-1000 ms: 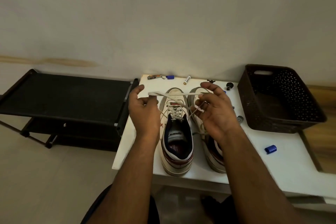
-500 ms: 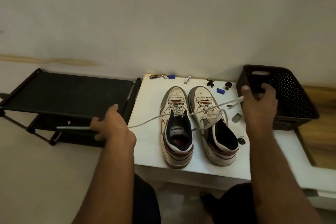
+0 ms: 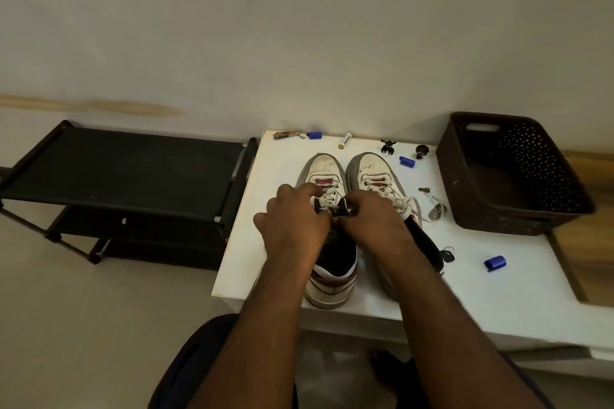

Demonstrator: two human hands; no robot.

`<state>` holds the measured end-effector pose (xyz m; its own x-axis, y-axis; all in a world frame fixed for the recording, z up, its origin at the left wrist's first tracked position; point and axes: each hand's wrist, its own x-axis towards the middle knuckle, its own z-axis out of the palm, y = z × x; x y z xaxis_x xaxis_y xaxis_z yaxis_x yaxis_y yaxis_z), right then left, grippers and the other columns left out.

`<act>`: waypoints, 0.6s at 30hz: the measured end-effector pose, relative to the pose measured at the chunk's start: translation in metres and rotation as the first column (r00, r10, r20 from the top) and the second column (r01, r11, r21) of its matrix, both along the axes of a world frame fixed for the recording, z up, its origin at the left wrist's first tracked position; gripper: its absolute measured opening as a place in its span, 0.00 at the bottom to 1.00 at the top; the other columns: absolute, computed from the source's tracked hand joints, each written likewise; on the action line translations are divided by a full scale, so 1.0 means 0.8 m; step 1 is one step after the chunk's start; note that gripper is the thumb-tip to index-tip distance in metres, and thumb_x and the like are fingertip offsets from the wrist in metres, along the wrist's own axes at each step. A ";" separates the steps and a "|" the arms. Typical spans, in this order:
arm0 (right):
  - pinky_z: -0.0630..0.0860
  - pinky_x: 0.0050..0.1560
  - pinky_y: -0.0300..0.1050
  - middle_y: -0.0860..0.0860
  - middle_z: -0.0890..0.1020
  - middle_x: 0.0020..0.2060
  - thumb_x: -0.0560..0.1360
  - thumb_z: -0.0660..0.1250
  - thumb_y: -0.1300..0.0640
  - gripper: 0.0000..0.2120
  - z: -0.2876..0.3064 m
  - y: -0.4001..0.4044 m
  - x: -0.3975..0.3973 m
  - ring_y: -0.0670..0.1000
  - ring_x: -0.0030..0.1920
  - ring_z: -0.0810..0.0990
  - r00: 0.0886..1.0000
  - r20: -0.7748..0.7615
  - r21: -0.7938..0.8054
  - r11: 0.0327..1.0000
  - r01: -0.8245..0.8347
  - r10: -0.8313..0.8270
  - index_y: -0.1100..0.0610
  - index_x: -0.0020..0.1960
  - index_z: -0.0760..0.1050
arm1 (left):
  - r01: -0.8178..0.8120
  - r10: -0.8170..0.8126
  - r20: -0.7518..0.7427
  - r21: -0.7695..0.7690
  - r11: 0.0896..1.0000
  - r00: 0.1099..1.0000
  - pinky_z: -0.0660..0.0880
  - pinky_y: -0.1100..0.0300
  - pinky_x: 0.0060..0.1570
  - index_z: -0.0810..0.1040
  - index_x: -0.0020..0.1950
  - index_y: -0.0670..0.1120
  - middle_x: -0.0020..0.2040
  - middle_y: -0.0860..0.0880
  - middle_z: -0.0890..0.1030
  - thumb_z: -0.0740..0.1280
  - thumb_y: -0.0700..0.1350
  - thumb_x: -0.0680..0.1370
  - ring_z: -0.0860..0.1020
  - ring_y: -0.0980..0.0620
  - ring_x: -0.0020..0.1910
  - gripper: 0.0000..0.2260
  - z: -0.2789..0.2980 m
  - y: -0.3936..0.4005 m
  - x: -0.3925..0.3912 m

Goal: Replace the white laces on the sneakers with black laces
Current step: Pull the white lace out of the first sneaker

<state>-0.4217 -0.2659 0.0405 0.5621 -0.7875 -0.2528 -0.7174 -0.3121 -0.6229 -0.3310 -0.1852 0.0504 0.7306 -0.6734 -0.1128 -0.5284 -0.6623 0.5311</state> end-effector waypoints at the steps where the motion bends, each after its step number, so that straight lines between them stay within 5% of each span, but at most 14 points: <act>1: 0.75 0.50 0.44 0.50 0.80 0.50 0.72 0.70 0.57 0.13 -0.002 -0.001 0.000 0.52 0.52 0.79 1.000 0.024 0.013 1.000 0.013 -0.013 0.53 0.56 0.77 | 0.010 -0.010 -0.026 -0.019 1.000 1.000 0.70 0.51 0.59 0.75 0.65 0.57 0.63 0.50 0.75 0.69 0.51 0.76 0.75 0.48 0.60 0.17 -0.003 -0.003 0.003; 6: 0.78 0.58 0.52 0.51 0.78 0.62 0.73 0.68 0.65 0.24 -0.007 -0.008 -0.008 0.52 0.59 0.78 0.985 0.159 0.104 0.994 0.047 -0.063 0.49 0.66 0.73 | 0.029 -0.040 -0.125 -0.089 0.996 0.991 0.75 0.56 0.57 0.81 0.60 0.51 0.61 0.48 0.79 0.71 0.42 0.76 0.79 0.48 0.57 0.13 -0.008 -0.013 0.019; 13: 0.83 0.43 0.45 0.51 0.79 0.58 0.73 0.69 0.67 0.18 -0.004 -0.026 -0.014 0.52 0.54 0.80 0.984 0.155 0.198 0.978 0.058 -0.090 0.51 0.60 0.78 | -0.106 0.052 -0.300 -0.167 0.980 0.953 0.80 0.55 0.50 0.82 0.52 0.50 0.52 0.46 0.82 0.71 0.33 0.73 0.80 0.51 0.48 0.14 -0.011 0.001 0.048; 18: 0.80 0.54 0.52 0.51 0.79 0.55 0.74 0.67 0.66 0.17 -0.005 -0.021 -0.009 0.52 0.54 0.79 0.994 0.104 0.067 0.997 0.027 -0.034 0.52 0.59 0.78 | 0.104 -0.105 -0.095 -0.013 0.995 0.990 0.64 0.48 0.63 0.75 0.63 0.63 0.66 0.52 0.71 0.68 0.39 0.77 0.69 0.48 0.65 0.22 -0.008 -0.003 0.034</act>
<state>-0.4285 -0.2823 0.0369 0.5641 -0.7885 -0.2449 -0.6555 -0.2473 -0.7135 -0.3041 -0.1877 0.0443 0.6426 -0.7465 -0.1728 -0.5409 -0.6017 0.5877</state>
